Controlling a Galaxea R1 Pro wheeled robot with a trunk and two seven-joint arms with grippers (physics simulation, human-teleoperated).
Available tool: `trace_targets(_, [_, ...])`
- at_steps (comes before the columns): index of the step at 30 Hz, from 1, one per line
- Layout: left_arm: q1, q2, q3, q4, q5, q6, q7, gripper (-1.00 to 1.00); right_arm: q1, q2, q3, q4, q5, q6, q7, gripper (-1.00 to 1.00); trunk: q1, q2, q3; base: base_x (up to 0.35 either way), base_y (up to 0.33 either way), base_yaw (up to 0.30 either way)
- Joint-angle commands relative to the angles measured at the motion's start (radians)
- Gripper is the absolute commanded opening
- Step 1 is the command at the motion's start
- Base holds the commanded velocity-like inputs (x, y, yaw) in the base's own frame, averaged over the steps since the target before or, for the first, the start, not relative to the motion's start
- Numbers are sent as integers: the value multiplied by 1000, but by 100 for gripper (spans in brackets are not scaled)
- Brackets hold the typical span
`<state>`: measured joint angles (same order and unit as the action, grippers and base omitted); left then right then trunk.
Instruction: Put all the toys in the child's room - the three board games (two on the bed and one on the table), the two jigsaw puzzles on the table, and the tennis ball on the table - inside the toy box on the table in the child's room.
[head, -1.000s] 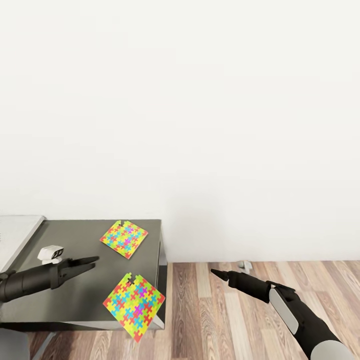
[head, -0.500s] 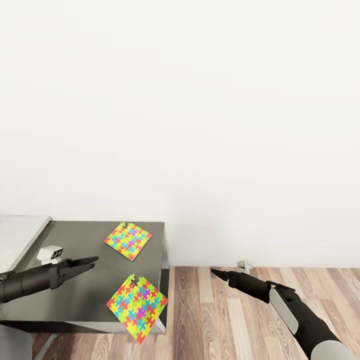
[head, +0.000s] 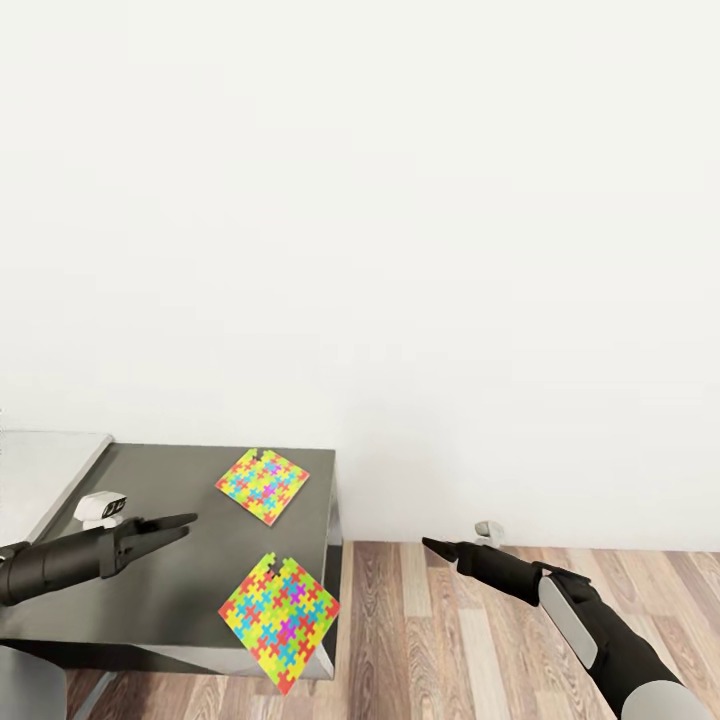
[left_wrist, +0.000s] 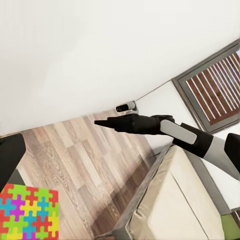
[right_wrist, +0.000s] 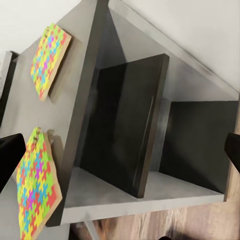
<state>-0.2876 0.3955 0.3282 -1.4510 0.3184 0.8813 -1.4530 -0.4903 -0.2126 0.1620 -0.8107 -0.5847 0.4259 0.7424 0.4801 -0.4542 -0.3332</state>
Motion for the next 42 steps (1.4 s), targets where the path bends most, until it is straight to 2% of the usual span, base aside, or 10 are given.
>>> trace_targets(1, [-1, 0, 0, 0, 1, 11, -3, 100, -1, -1, 3, -1, -10, 8, -2, 100, 4, -9, -3, 0, 0, 69])
trace_targets(42, [-1, 0, -3, 0, 2, 14, -1, 100, 0, -1, 4, 0, -10, 5, -4, 100, 162, -296, -63, 0, 0, 76])
